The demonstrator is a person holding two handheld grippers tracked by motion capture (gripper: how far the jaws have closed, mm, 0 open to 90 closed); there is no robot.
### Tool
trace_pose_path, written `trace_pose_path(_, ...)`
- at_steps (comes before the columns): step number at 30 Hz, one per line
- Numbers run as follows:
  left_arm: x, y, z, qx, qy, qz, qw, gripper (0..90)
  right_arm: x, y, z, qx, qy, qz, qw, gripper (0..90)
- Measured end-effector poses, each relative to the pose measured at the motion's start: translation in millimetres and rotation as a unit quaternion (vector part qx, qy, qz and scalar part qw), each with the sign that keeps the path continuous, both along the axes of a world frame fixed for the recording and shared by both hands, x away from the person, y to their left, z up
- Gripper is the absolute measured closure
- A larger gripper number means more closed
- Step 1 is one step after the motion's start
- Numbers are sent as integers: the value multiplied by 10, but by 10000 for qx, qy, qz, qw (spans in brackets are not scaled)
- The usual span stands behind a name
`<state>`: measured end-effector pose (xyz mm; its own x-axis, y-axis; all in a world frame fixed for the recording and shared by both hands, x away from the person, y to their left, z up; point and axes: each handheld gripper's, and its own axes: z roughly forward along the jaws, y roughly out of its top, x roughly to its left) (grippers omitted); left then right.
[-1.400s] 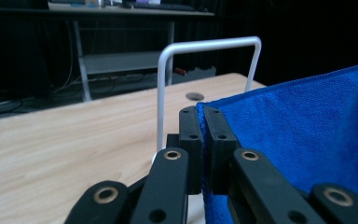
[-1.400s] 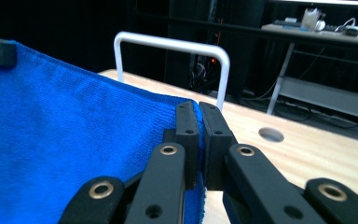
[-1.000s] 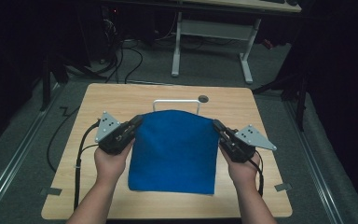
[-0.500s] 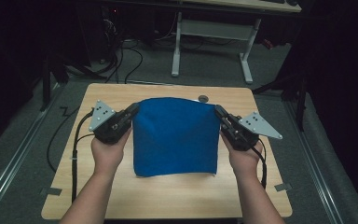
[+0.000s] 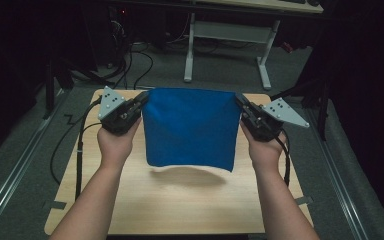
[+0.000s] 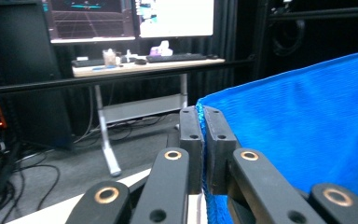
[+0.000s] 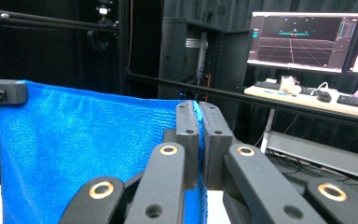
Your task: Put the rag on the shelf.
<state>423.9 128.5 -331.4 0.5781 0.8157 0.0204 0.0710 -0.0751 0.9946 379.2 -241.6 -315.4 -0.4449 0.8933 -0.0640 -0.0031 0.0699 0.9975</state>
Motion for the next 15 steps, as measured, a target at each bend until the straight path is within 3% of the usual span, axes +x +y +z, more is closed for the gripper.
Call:
trace_pose_path(6,254,-9,43,99,-51,145,9998,876,259,-40,46,19,102,-96,9999,882)
trace_pose_path(8,394,-42,47,219,-116,221,9994,876,434,-54,34,27,204,-151,9997,883)
trace_pose_path(11,500,-67,51,308,-137,288,9990,876,556,-58,28,47,278,-185,9994,883)
trace_pose_path(14,642,-84,54,346,-61,361,9987,875,747,-74,23,100,428,-193,9988,883)
trace_pose_path(15,754,-102,58,399,75,421,9983,875,876,-79,3,47,495,-245,9985,883)
